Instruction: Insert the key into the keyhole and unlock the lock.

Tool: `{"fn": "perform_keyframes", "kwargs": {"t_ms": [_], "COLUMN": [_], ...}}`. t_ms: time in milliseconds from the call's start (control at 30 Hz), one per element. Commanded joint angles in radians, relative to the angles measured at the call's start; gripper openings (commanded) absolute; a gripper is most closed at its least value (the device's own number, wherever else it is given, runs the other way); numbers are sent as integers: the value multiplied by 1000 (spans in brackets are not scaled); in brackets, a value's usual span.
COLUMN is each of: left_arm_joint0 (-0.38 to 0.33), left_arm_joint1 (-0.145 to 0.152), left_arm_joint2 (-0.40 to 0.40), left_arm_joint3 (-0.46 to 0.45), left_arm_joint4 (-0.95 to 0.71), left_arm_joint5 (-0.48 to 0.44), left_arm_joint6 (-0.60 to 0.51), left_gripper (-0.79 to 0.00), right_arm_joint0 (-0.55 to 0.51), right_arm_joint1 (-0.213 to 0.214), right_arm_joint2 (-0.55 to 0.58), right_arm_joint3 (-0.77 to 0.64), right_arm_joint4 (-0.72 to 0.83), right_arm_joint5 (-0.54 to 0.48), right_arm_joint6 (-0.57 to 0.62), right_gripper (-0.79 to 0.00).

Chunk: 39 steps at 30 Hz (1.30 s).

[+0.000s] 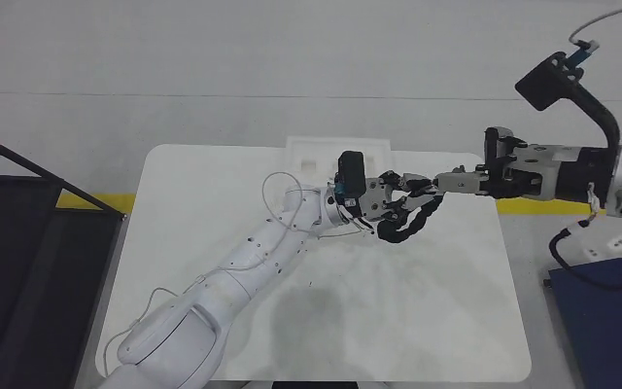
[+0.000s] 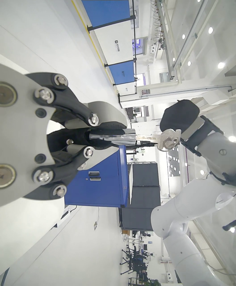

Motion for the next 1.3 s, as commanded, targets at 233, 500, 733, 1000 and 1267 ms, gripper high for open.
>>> {"fn": "perform_keyframes", "kwargs": {"t_ms": [233,500,733,1000,1267], "left_arm_joint0": [30,59,94,136,147], "left_arm_joint1": [29,42,51,58,60], "left_arm_joint2": [-77,-120,-146,-167,-173], "left_arm_joint3": [-67,-140,-200,-238,-256], "left_arm_joint4": [-67,-128,-147,-183,-206], "left_arm_joint5": [-69,-105,-86,-84,-102], "left_arm_joint6": [-125,-255,-347,-412,-472], "left_gripper": [-785,-785,-785,-785,-785], "right_arm_joint0": [-112,-152,-160,-207,-258], "right_arm_joint1": [26,35,34,29,25], "right_arm_joint2": [87,116,116,129,135], "right_arm_joint3": [-24,-22,-26,-63,-76], "right_arm_joint4": [-109,-179,-168,-338,-623], "right_arm_joint5": [-317,-402,-389,-560,-718], "right_arm_joint6": [-5,13,-12,-135,-251], "right_gripper": [0,0,0,0,0]}}
